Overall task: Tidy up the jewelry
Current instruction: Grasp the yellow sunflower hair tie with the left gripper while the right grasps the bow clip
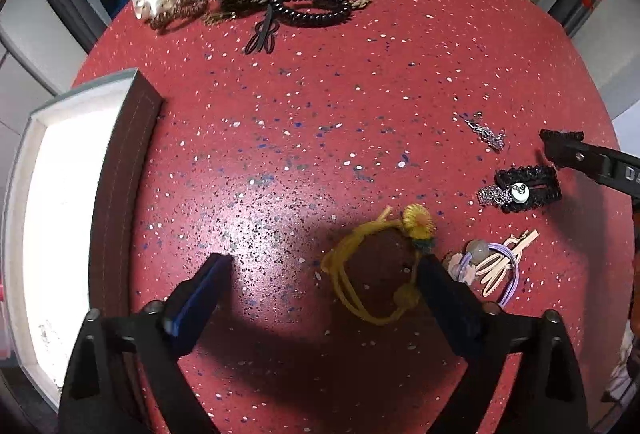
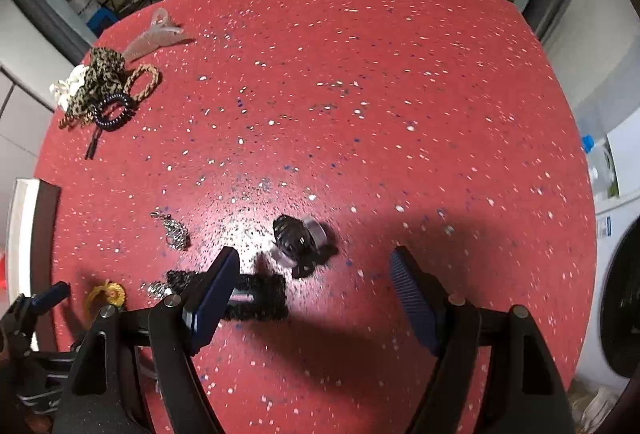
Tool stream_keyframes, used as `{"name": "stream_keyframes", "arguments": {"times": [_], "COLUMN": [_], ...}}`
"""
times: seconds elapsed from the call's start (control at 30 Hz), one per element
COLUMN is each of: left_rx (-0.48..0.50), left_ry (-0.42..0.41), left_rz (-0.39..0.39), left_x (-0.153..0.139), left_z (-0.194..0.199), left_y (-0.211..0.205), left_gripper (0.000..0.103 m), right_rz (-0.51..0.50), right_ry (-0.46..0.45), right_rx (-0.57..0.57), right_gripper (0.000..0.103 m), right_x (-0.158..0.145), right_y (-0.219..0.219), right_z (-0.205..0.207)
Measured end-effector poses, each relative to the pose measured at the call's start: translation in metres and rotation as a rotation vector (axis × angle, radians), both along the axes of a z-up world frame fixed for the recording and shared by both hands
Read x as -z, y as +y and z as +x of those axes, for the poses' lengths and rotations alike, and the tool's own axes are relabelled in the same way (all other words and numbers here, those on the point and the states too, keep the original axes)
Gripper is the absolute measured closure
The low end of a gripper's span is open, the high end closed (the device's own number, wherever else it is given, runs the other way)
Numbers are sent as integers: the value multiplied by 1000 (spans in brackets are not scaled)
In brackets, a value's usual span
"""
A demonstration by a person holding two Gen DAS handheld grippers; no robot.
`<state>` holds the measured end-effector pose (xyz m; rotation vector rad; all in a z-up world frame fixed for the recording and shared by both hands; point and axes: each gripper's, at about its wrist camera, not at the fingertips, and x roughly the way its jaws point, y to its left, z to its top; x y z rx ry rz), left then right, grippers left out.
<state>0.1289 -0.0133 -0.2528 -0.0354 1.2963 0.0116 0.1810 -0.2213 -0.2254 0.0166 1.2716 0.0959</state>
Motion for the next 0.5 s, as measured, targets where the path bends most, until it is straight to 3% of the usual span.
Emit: {"name": "stream_keyframes", "arguments": {"times": [0.17,0.4,0.5], "left_rx": [11,26,34], "left_ry": [-13,-20,-29], "left_rz": [-3,-10,-18], "left_x": [-4,-12,-14], "left_z": [-2,-1,-1], "left_y": [-11,-15,-17], "left_gripper": [27,41,58], "right_rz": [-38,-81,-77], "right_ry": [-9,-32,-42], "right_rx": [-42,-71,-74], "right_gripper": [26,36,51], "right_x": [6,6,3], "right_y": [9,20,21], "right_z": [5,4,5]}}
